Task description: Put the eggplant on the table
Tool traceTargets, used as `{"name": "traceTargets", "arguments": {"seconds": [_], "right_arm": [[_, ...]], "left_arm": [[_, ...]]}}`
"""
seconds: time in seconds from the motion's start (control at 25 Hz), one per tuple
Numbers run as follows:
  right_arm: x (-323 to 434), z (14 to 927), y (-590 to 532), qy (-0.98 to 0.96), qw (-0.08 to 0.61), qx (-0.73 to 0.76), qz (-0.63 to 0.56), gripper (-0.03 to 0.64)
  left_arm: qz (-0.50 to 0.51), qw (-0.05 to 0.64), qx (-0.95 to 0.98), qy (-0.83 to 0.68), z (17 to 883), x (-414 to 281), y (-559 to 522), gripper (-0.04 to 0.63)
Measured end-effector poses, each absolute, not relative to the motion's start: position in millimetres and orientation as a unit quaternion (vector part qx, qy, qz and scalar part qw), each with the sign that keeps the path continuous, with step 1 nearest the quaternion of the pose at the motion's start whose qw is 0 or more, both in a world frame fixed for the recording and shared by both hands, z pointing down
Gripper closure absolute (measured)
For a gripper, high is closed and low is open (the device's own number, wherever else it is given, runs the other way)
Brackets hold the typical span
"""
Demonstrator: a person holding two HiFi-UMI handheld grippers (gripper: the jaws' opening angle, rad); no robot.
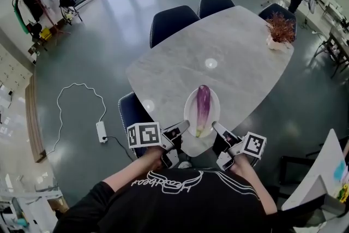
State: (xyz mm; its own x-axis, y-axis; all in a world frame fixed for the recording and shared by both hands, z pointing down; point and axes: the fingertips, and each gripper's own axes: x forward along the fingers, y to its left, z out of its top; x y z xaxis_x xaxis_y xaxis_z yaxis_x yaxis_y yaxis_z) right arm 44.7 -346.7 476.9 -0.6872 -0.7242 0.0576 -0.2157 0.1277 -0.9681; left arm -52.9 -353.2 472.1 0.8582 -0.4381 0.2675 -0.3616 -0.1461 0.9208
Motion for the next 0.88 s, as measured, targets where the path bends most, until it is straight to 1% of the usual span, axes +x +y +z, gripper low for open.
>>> {"name": "traceTargets", "arguments": {"seconds": [0.28,0.72,0.88], "right_arm": [[47,500,-364,0.709,0.224,-0.344,-0.573,0.597],[66,530,-404,0.684,0.223,-0.379,-0.582,0.598],[72,545,-414,0.679,0.212,-0.390,-0.584,0.598]], "left_arm": [[-0.021,0.593,0.760,-0.264,492,-51,-376,0.575],[-0.005,0.607,0.749,-0.264,520,-35,-419,0.575],[0.007,0.609,0.748,-0.265,534,-29,-432,0.575]]}}
